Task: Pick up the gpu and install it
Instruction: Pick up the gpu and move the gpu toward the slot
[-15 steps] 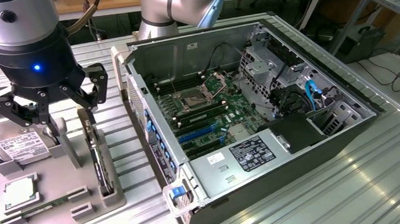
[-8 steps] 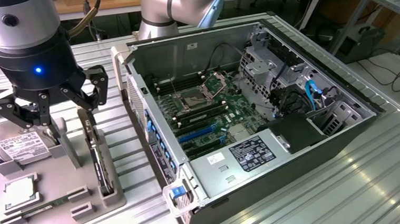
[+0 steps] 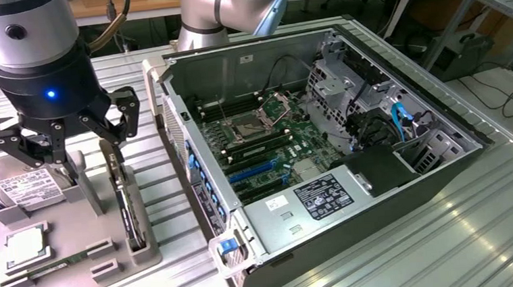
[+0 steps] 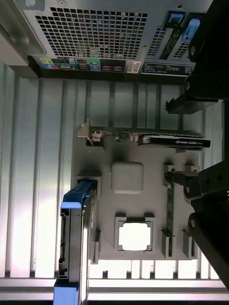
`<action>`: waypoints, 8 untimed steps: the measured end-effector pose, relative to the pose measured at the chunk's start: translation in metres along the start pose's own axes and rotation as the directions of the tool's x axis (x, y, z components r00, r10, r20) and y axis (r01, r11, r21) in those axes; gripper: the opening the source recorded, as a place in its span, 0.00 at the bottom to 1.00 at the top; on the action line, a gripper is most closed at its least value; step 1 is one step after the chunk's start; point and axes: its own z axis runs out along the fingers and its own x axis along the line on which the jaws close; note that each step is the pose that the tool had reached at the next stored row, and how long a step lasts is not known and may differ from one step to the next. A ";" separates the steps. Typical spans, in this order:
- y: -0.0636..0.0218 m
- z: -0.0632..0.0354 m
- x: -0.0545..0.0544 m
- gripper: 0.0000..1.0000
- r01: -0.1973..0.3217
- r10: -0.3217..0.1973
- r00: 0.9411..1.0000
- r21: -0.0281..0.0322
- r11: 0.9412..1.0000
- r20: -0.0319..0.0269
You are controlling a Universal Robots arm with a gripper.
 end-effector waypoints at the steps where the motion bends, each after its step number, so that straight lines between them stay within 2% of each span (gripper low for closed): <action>1: -0.0001 0.0005 0.000 0.60 0.000 0.000 1.000 0.000 1.000 0.000; 8: -0.0012 0.0048 0.000 0.60 0.000 0.000 1.000 0.000 1.000 0.000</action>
